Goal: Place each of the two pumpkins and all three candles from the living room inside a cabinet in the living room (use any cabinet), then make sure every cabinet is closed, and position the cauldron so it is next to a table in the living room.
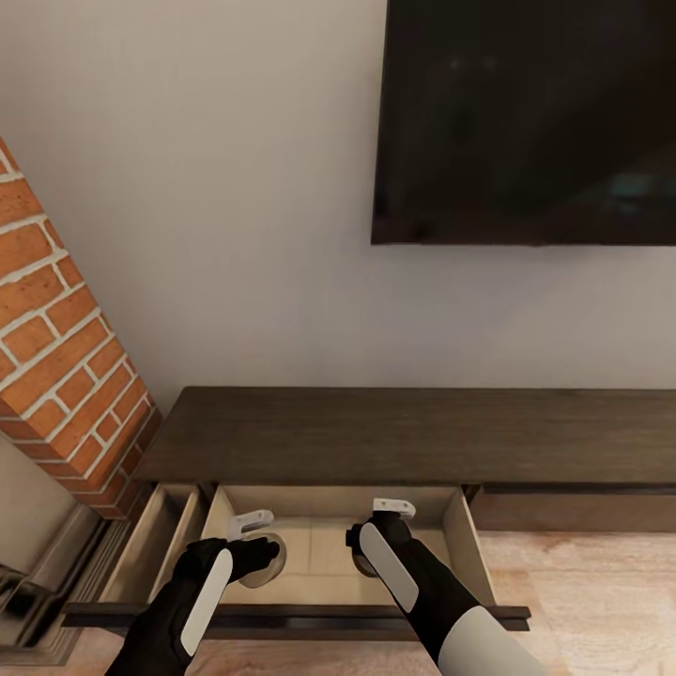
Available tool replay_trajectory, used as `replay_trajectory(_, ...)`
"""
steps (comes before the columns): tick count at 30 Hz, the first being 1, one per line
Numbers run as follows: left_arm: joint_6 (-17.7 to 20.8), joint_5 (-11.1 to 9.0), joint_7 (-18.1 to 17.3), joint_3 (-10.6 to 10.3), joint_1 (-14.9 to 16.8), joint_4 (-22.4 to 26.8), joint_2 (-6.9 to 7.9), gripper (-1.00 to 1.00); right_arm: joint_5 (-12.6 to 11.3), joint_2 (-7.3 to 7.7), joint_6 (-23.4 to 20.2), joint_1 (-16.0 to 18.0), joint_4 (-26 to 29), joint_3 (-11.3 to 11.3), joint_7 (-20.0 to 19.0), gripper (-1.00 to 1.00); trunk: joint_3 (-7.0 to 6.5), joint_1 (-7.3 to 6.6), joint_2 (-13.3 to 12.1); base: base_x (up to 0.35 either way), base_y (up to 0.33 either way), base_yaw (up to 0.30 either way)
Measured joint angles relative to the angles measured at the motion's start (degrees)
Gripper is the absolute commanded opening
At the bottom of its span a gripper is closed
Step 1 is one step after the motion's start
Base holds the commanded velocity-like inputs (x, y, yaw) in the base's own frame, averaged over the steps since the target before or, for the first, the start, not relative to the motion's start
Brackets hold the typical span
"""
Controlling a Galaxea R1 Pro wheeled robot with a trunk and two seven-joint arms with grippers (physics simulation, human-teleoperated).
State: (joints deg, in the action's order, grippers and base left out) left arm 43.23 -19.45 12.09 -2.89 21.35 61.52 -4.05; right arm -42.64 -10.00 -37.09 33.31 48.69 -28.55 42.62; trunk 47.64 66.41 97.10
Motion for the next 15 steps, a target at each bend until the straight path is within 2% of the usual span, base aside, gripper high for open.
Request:
replay_trajectory(7,0.0,-0.1,0.0,0.0,0.0,0.0,0.00,-1.00,0.0,0.00,0.0,0.0,0.0,0.0,-1.2,-1.00,1.26,1.54,2.8,0.000,0.000,0.000)
replay_trajectory(15,0.1,-0.2,-0.4,0.0,0.0,0.0,0.00,-1.00,0.1,0.00,0.0,0.0,0.0,0.0,-1.5,-1.00,1.26,1.54,2.8,0.000,0.000,0.000)
